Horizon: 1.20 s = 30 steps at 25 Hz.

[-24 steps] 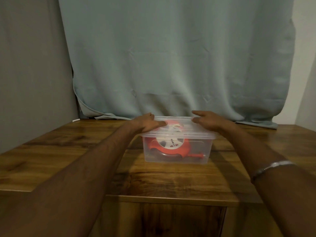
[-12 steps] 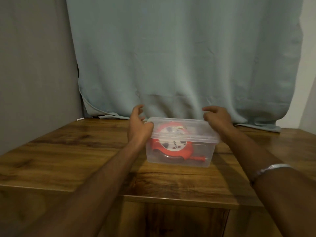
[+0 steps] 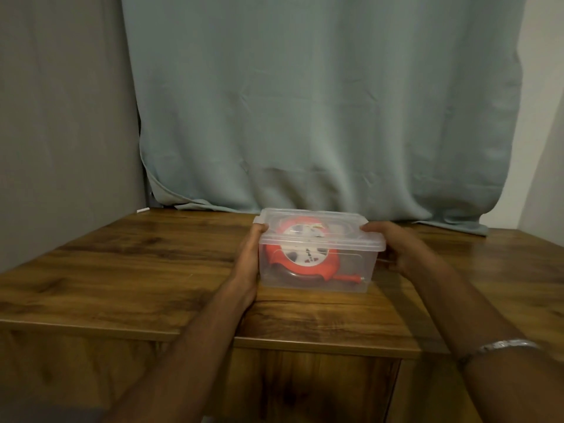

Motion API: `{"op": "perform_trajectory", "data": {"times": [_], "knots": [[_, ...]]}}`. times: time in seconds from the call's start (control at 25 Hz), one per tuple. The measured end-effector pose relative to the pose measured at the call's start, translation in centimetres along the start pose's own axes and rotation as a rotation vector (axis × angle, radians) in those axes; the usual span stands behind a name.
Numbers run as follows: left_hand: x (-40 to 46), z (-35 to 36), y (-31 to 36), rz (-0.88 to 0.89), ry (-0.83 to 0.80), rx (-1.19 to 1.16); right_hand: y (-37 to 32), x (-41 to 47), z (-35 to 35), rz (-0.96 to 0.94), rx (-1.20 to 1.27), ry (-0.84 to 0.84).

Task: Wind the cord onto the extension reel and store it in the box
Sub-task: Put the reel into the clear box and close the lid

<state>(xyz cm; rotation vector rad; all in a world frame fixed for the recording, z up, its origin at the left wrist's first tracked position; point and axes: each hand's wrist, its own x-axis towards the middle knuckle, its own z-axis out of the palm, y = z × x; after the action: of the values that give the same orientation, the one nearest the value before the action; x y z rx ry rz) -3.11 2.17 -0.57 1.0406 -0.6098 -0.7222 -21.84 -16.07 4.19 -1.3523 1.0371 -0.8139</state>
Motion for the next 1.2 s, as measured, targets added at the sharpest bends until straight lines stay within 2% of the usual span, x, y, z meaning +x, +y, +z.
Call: {"op": "perform_trajectory", "data": {"times": [0.08,0.2,0.32,0.44,0.6,0.8,0.96,1.08,1.2], "knots": [[0.1,-0.3,-0.2,0.023,0.024,0.012,-0.2,0.7,0.6,-0.176,-0.192,0.199],[0.5,-0.6,-0.5,0.034,0.019,0.008,-0.6,0.7,1.0,-0.284,-0.404,0.306],[-0.2,-0.2,-0.2,0.025,0.01,0.005,-1.1,0.6,1.6,-0.361,-0.717,0.452],[-1.1,0.2,0.7,-0.061,0.039,-0.059,-0.9,0.8,1.7,-0.362,-0.717,0.459],[-0.6,0.0,2.8,-0.169,0.181,-0.199,-0.4,1.2,1.4,-0.341,-0.667,0.438],[0.8,1.1,4.5,-0.077,0.357,-0.137,-0.6,0.7,1.4,-0.356,-0.687,0.423],[-0.6,1.9,4.5,-0.329,0.203,0.046,-0.7,0.5,1.4,-0.364,-0.694,0.401],[0.1,0.9,5.0,-0.375,0.209,0.184,-0.6,0.6,1.4,-0.369,-0.711,0.408],[0.8,0.2,5.6,-0.406,0.167,0.205,-0.6,0.9,1.3,-0.379,-0.715,0.401]]}}
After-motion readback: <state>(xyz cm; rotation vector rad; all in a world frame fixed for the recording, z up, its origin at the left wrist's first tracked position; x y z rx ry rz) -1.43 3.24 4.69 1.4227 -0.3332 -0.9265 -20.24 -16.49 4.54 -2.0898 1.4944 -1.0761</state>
